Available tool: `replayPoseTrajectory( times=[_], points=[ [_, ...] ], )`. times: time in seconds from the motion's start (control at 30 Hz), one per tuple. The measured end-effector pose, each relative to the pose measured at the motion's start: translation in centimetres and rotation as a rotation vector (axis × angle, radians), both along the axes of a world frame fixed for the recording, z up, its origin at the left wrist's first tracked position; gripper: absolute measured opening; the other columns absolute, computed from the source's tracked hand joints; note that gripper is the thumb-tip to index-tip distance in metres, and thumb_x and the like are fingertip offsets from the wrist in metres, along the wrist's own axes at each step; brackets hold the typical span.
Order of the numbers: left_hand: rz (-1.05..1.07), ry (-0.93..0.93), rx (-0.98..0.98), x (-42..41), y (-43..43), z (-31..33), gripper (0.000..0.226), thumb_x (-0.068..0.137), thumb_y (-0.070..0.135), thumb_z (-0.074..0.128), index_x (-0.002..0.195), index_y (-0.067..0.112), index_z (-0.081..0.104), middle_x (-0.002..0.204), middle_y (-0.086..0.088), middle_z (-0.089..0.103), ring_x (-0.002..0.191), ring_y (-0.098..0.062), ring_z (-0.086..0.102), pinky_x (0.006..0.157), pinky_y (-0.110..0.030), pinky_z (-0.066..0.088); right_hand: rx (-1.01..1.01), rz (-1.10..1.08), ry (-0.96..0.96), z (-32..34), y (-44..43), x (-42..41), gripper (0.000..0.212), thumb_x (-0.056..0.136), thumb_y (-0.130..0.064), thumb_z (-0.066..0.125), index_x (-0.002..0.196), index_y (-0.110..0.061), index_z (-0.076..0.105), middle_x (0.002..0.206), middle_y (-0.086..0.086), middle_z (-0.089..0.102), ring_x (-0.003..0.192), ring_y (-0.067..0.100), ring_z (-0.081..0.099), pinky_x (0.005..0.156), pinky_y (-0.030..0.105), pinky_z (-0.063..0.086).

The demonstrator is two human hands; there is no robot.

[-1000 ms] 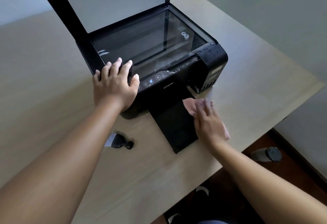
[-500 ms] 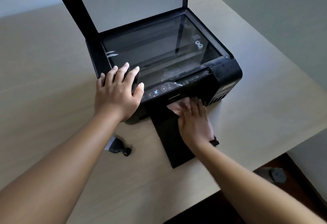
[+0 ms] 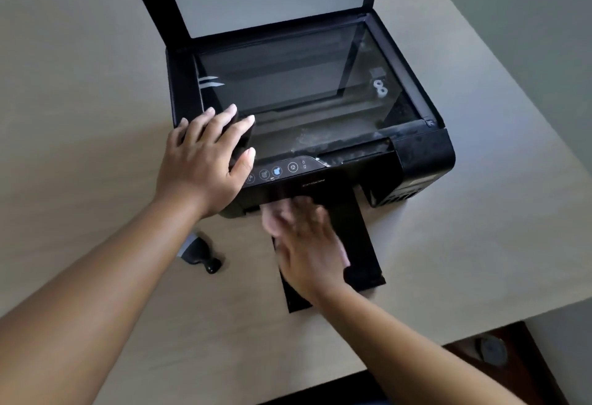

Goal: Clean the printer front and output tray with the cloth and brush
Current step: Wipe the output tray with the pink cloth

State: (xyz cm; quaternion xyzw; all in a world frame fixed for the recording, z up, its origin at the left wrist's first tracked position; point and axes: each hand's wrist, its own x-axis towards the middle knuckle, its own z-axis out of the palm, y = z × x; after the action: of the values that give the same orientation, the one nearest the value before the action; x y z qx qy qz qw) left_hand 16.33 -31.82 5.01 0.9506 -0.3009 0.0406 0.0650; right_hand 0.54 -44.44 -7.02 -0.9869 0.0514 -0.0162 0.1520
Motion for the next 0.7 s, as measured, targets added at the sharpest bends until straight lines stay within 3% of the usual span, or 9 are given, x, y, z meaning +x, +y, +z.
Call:
replayPoseTrajectory(
  times=[0.07,0.13,0.3,0.4,0.5,0.6,0.7],
  points=[
    [-0.002,0.007,0.003,0.0,-0.1,0.0,0.056,0.092,0.053,0.026,0.145,0.039,0.033,0.157,0.007,0.029,0.145,-0.021,0.023,0.116,-0.049,0.015,-0.040,0.362,-0.025,-0.7,-1.0,-1.8,0.046,0.094,-0.032,0.041,0.139,-0.027,0.045,0.156,0.009,0.030,0.146,0.032,0.018,0.117,0.051,0.019],
    [-0.004,0.003,0.013,-0.1,-0.1,0.0,0.056,0.093,0.052,0.025,0.146,0.038,0.033,0.157,0.006,0.029,0.145,-0.022,0.023,0.116,-0.048,0.015,-0.055,0.481,-0.039,-1.3,-4.3,-4.0,0.041,0.097,-0.036,0.044,0.136,-0.027,0.050,0.157,0.006,0.030,0.147,0.028,0.017,0.118,0.049,0.021],
    [0.028,-0.077,-0.060,-1.3,-0.1,-0.3,0.054,0.097,0.046,0.026,0.145,0.026,0.041,0.154,-0.002,0.038,0.142,-0.026,0.032,0.115,-0.049,0.022,-0.036,0.179,0.046,-0.7,-8.5,-6.2,0.050,0.094,-0.040,0.045,0.143,-0.032,0.039,0.159,0.003,0.024,0.149,0.028,0.009,0.117,0.051,0.020],
    [-0.023,-0.195,-0.141,-4.8,0.1,-1.4,0.052,0.097,0.040,0.038,0.142,0.014,0.044,0.151,-0.009,0.042,0.141,-0.031,0.032,0.115,-0.052,0.021,-0.020,0.234,0.084,-0.1,-7.7,-6.3,0.057,0.094,-0.045,0.041,0.147,-0.030,0.031,0.161,0.007,0.016,0.149,0.027,0.000,0.118,0.049,0.012],
    [-0.193,-0.343,-0.148,-10.3,0.6,-4.5,0.048,0.092,0.039,0.052,0.136,0.019,0.050,0.146,-0.007,0.047,0.133,-0.031,0.040,0.106,-0.049,0.030,0.150,0.282,0.065,1.4,-9.6,-6.3,0.059,0.097,-0.046,0.036,0.152,-0.031,0.021,0.162,-0.003,0.010,0.149,0.018,-0.006,0.121,0.041,0.007],
    [-0.310,-0.297,-0.059,-14.3,0.5,-7.9,0.048,0.090,0.045,0.054,0.132,0.021,0.053,0.138,-0.002,0.055,0.120,-0.027,0.048,0.092,-0.043,0.036,0.348,0.160,-0.029,1.9,-11.6,-6.8,0.053,0.098,-0.050,0.033,0.146,-0.029,0.033,0.156,-0.003,0.029,0.147,0.020,0.016,0.118,0.042,0.020],
    [-0.292,-0.054,0.047,-15.4,-0.3,-9.9,0.049,0.086,0.049,0.053,0.126,0.020,0.059,0.133,0.002,0.058,0.116,-0.025,0.046,0.090,-0.040,0.035,0.413,-0.114,-0.038,1.2,-13.1,-7.8,0.056,0.089,-0.051,0.041,0.139,-0.026,0.044,0.140,-0.001,0.047,0.128,0.024,0.039,0.106,0.038,0.035]
  ],
)
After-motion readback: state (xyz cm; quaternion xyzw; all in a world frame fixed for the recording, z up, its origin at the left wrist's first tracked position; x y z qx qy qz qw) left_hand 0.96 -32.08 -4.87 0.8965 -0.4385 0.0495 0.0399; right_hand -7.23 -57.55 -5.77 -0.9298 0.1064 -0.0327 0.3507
